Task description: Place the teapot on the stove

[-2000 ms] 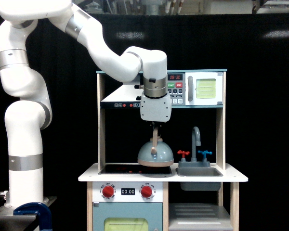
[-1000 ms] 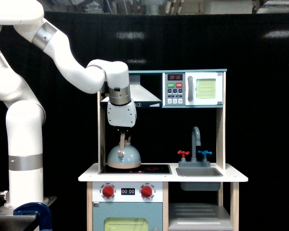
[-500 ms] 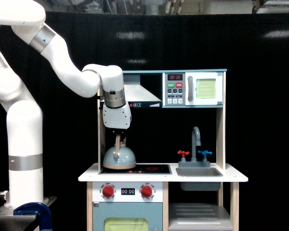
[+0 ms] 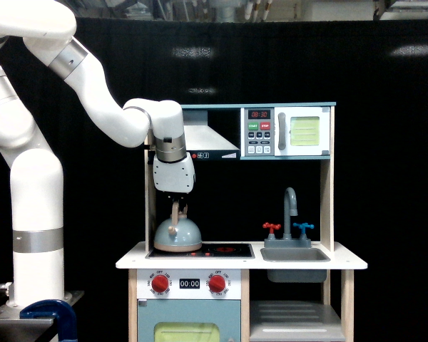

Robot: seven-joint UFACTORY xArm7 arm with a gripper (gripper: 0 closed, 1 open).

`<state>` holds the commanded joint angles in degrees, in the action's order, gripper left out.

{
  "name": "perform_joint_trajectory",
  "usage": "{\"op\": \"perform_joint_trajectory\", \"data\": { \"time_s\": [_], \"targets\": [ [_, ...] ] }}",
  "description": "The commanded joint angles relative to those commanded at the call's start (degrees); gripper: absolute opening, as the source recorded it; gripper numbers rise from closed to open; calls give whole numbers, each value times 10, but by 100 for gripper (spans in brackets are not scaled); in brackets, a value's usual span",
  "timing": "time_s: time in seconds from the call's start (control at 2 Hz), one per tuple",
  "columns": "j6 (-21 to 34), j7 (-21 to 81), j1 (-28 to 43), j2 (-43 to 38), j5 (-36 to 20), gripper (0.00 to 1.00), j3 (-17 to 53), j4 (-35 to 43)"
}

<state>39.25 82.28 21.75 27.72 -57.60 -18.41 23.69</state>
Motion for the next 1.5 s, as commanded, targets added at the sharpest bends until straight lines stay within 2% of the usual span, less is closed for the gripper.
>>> {"op": "perform_joint_trajectory", "data": {
  "time_s": [0.5, 1.0, 1.5],
  "targets": [
    [-9, 7, 9, -3, -5, 100, 7, -7],
    [13, -10, 13, 23, 24, 100, 30, -11],
    [126, -32, -20, 116, 128, 100, 112, -14]
  ]
}}
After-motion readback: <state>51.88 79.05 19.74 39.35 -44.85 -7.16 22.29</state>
